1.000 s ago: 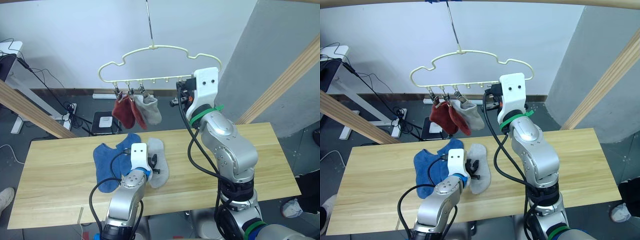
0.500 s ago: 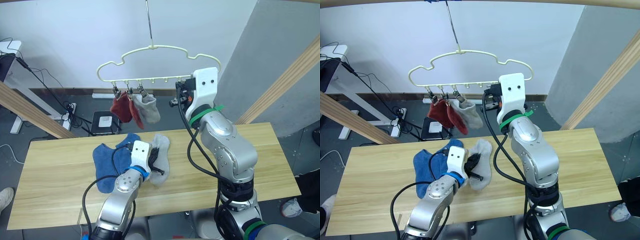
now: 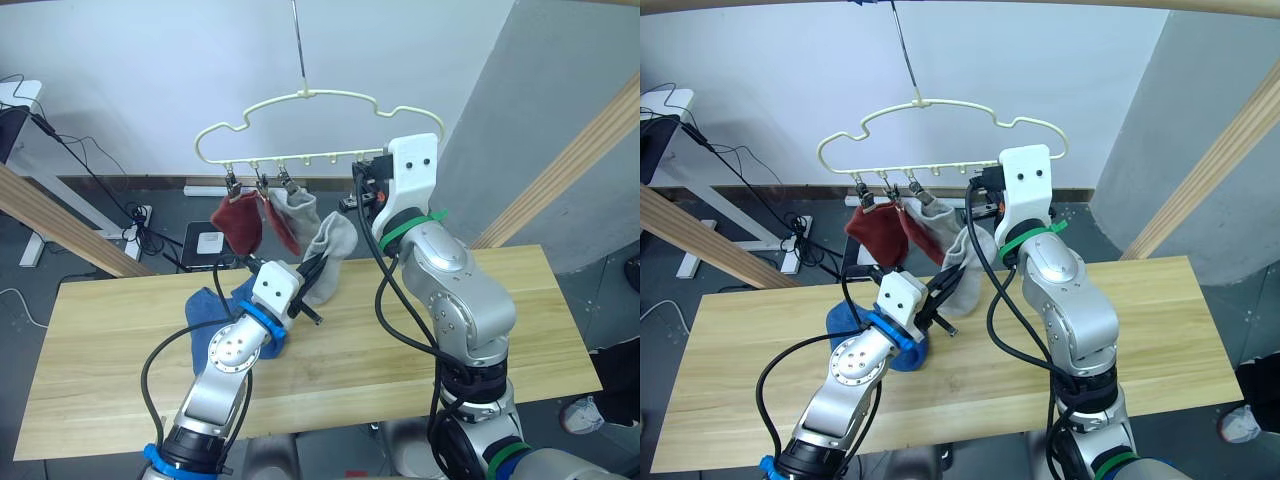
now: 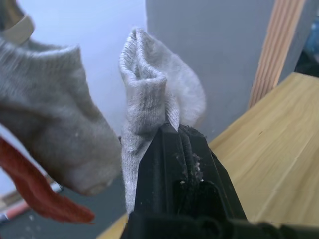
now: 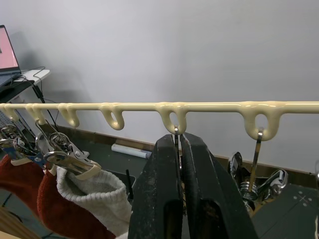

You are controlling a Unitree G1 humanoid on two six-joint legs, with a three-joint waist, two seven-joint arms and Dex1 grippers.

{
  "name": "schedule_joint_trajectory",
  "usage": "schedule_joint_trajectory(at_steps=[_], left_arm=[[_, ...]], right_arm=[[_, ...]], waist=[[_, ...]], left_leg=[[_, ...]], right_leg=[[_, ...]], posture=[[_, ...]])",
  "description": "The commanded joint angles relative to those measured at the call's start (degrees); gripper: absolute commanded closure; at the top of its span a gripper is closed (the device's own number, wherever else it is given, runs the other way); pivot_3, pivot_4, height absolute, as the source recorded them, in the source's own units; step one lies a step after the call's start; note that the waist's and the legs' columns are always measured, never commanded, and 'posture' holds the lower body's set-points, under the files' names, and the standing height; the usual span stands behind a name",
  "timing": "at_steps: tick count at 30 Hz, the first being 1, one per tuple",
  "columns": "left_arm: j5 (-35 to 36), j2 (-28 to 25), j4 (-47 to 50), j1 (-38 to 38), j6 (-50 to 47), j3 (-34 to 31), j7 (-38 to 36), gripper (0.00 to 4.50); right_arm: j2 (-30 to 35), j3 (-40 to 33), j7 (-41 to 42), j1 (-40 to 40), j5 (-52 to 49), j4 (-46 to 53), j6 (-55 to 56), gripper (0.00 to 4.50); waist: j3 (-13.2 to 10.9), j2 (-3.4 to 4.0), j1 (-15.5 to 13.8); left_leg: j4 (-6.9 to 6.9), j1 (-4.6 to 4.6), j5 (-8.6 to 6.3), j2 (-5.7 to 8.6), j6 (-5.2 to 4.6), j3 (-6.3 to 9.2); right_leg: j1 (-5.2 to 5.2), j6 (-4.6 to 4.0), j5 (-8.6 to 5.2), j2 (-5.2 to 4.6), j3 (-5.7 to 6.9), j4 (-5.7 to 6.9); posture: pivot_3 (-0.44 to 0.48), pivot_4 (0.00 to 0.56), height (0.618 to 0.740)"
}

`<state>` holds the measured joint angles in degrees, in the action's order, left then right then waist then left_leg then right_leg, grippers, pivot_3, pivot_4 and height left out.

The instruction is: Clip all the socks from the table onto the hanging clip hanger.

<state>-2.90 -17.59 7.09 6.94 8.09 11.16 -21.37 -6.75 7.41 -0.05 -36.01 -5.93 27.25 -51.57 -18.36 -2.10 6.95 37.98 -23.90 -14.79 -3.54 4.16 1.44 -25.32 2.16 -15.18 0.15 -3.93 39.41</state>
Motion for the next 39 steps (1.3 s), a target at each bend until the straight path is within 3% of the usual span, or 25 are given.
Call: schedule_joint_trajectory(at_steps=[1, 10, 39], left_arm=[[-1.41, 0.54, -0.52, 1.01, 3.75, 1.89, -0.84, 4.48], [-1.61, 1.94, -2.75, 4.55, 4.88, 1.61, -1.09, 4.48], [-3.09, 3.2, -2.69, 5.84, 8.17, 0.61, 0.59, 4.48]], right_arm=[[-0.66, -0.31, 0.17, -0.52, -1.02, 2.45, 0.58, 4.5], [-0.77, 0.17, 0.28, -0.09, -1.05, 2.71, 0.36, 4.5], [1.61, 2.22, 0.53, 1.39, 0.45, 2.26, 2.48, 4.5]], waist=[[0.0, 0.0, 0.01], [0.0, 0.0, 0.46], [0.0, 0.0, 1.08]], left_leg=[[0.0, 0.0, 0.0, 0.0, 0.0, 0.0], [0.0, 0.0, 0.0, -0.01, 0.0, 0.01], [0.01, 0.0, 0.0, 0.0, 0.0, 0.03]], right_leg=[[0.0, 0.0, 0.0, 0.0, 0.0, -0.01], [0.0, 0.0, 0.0, 0.0, 0.01, 0.01], [0.01, 0.0, 0.0, 0.0, 0.02, 0.04]], posture=[[-0.216, 0.285, 0.74], [-0.219, 0.285, 0.74], [-0.211, 0.289, 0.74]])
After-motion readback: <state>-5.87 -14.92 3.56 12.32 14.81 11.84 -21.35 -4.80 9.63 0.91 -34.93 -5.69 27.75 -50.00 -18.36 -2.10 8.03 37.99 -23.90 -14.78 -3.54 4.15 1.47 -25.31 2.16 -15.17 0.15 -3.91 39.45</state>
